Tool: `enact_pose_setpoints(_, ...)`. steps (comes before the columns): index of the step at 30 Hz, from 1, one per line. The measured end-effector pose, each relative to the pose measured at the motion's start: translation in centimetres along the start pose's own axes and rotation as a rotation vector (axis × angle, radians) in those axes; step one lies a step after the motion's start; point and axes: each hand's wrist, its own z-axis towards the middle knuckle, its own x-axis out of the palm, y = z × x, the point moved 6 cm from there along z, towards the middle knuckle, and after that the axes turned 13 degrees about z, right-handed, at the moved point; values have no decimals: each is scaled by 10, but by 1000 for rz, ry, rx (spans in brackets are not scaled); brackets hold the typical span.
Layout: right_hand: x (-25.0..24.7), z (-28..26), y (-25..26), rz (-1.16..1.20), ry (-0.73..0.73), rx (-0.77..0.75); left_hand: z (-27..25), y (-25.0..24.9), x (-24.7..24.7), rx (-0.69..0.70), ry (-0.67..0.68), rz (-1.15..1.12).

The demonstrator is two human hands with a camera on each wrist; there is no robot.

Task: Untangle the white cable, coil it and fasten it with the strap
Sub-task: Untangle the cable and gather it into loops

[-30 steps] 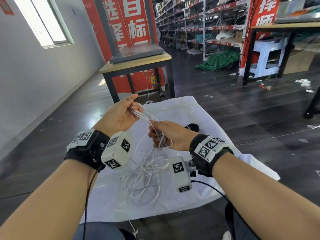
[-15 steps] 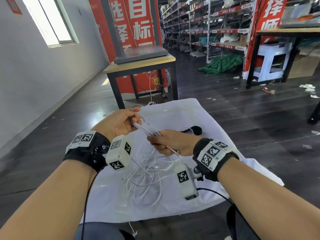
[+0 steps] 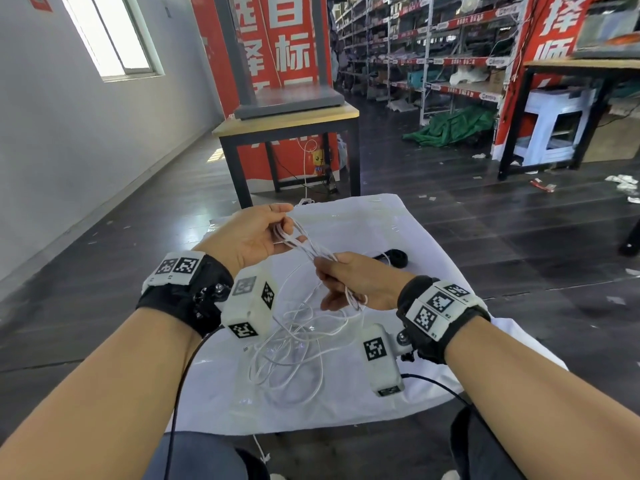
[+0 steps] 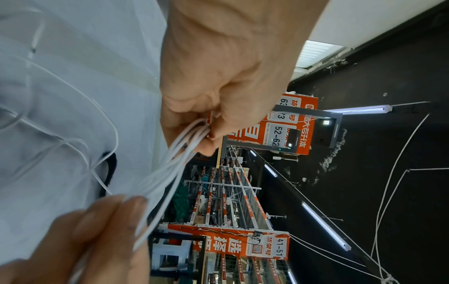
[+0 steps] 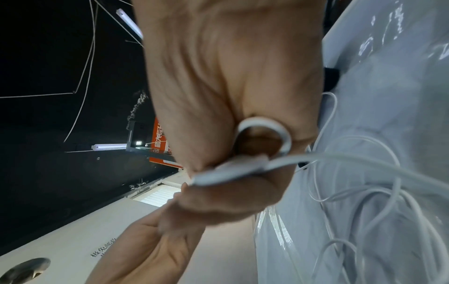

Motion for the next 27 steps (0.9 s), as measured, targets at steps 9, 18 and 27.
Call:
enact_pose_setpoints(9,-27,-1,11,232,-210,-163,-3,13,-7,92,-142,321)
enact_pose_setpoints(18,-48,-4,32,144,-530,-337,-25,74,73,63,580,957)
enact_pose_setpoints(27,-77,-12,32,-308,-730,-313,-48,62,72,95,787,961)
